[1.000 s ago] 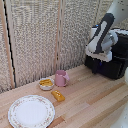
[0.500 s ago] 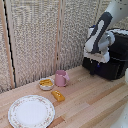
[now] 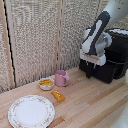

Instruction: Carefully navigate your gripper to the air fryer's handle. Confidently seize the handle using your gripper. Gradually bring the handle toward yourself to access the air fryer.

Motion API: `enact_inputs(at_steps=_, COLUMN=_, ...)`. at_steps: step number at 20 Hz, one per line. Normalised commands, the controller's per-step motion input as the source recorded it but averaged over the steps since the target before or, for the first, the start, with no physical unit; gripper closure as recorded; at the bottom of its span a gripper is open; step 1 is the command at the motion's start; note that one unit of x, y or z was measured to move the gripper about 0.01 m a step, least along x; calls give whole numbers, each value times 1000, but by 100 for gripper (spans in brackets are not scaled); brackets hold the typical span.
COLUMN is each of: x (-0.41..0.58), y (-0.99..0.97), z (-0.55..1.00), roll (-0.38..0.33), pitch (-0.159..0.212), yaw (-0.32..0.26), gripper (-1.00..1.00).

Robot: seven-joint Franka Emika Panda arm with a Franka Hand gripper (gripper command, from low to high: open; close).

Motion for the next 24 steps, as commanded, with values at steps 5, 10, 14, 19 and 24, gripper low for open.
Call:
enact_inputs(at_steps=5, x=7, y=456, z=-30, roll=-5, pitch=6, yaw=-5, gripper=-100)
enact_inputs(at_steps=10, x=25, y=51, z=15, roll=-6, pitch=4, yaw=32, gripper=-100)
enact_inputs(at_steps=14, x=-26, y=-1, z=434, roll=-14, pitch=0, yaw=-28, gripper=-100)
enact_inputs(at_steps=19, x=5, y=65, z=610, roll=-30, pitch=36, yaw=-35, gripper=-100)
enact_inputs(at_steps=24, x=42, y=79, z=431, roll=-15, pitch=45, yaw=-17, gripper=-100)
